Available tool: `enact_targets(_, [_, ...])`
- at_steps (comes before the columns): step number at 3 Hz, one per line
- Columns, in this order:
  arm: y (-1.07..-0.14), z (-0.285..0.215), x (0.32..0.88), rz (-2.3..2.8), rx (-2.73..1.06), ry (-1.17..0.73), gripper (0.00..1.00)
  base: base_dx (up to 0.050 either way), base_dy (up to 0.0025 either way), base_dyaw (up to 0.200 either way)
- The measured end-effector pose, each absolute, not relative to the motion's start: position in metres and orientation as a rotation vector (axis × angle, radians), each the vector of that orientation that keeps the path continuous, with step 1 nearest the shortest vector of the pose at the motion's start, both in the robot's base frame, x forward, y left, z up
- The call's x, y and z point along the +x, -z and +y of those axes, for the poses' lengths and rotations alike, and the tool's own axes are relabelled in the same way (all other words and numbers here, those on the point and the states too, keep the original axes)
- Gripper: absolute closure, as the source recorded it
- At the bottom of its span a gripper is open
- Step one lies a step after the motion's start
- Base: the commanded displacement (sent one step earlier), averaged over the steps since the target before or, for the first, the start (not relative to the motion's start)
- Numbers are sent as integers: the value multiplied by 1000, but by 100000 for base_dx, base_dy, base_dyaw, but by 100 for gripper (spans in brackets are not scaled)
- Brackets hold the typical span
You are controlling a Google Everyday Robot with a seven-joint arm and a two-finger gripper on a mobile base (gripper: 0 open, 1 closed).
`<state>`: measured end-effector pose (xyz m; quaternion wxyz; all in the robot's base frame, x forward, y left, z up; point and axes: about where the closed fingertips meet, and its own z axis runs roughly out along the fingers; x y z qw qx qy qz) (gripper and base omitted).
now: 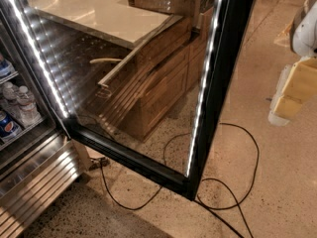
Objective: Close right fridge door
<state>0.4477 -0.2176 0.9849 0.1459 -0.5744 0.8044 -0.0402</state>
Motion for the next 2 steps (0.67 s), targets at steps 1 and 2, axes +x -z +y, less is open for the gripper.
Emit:
enact_targets(1, [-1006,-217,497,2378,-1587,199,0,0,0,0])
enact_targets(2, [-1023,-216,539,2403,-1525,267,0,0,0,0])
